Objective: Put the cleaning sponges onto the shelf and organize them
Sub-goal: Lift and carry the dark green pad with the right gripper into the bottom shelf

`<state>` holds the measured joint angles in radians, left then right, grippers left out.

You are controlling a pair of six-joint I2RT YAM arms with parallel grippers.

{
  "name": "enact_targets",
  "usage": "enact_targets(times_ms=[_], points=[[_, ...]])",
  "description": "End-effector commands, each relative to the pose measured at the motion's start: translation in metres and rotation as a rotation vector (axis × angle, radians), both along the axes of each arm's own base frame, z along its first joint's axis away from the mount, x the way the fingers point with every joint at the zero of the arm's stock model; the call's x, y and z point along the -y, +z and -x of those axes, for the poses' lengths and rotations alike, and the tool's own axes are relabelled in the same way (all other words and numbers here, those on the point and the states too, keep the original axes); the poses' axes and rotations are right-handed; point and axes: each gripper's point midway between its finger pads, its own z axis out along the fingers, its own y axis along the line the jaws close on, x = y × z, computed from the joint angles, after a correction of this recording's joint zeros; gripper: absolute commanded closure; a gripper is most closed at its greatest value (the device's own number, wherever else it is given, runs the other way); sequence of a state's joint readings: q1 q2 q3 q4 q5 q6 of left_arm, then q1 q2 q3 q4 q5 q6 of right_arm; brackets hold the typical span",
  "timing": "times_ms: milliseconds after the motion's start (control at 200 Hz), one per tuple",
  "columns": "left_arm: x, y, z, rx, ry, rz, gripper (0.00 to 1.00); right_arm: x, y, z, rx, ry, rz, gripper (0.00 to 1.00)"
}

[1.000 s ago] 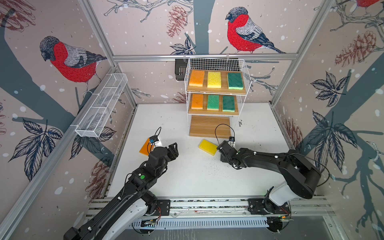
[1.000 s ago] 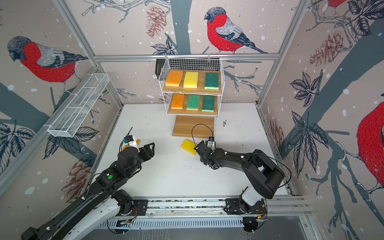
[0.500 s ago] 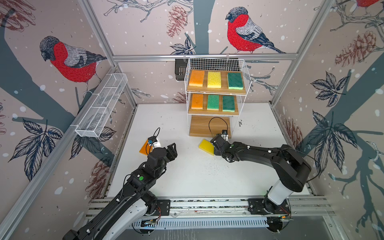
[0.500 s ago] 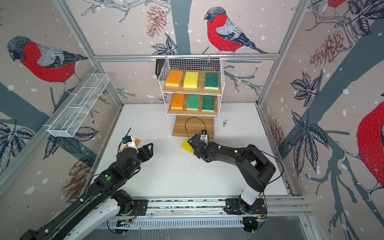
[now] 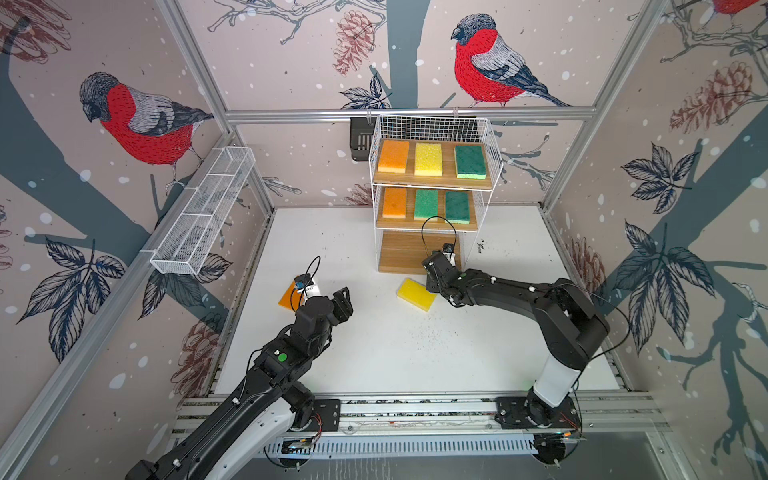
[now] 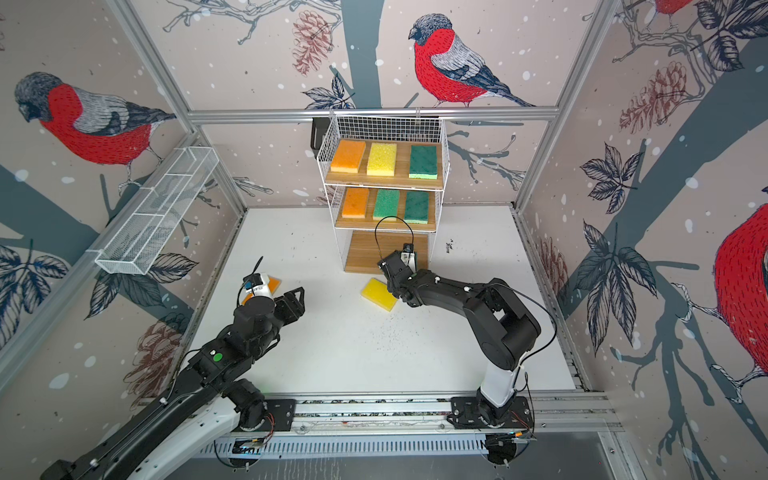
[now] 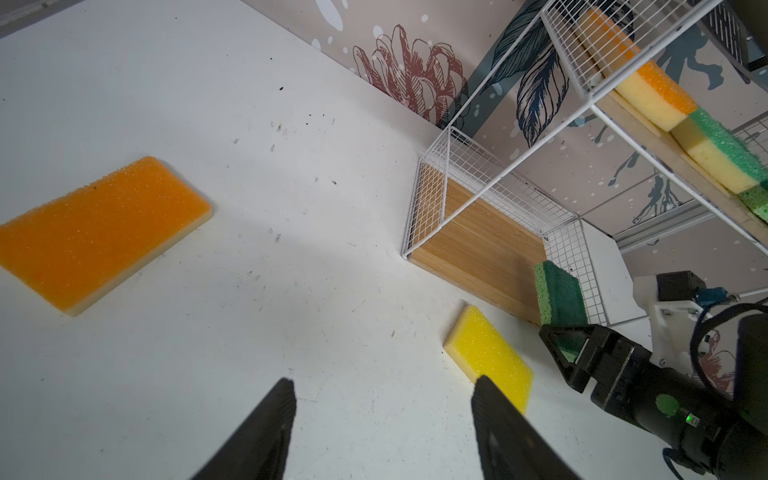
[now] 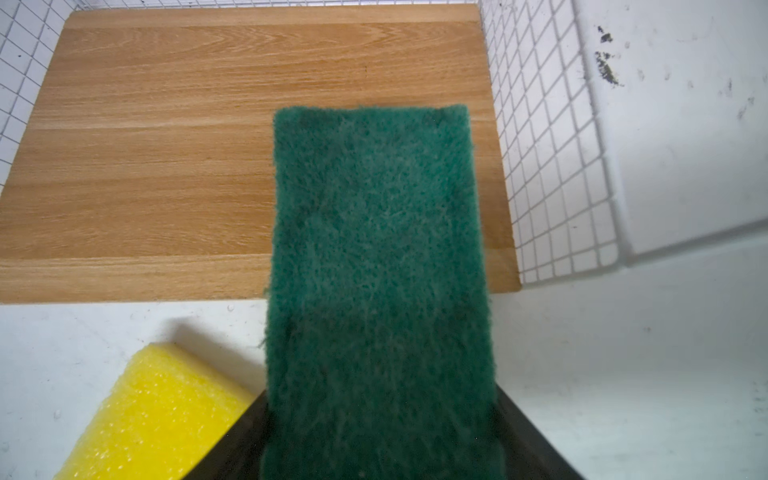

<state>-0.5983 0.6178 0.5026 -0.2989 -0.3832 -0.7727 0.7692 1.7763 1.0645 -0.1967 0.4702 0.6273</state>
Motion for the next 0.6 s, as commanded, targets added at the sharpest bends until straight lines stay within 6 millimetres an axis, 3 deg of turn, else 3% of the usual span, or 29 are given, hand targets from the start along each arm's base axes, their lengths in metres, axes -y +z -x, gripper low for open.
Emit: enact_targets(times_ms=[0,595], points=[[-0.003,0.002,-0.002,0.017,0.011,-0.032,0.32,-0.001,0.003,-0.01,0.041,0.002,0.0,0.29],[-0.004,-0.009,-0.008,0.02,0.022,-0.054,0.32,0.01,0.011,-0.032,0.168,-0.042,-0.045,0.3]])
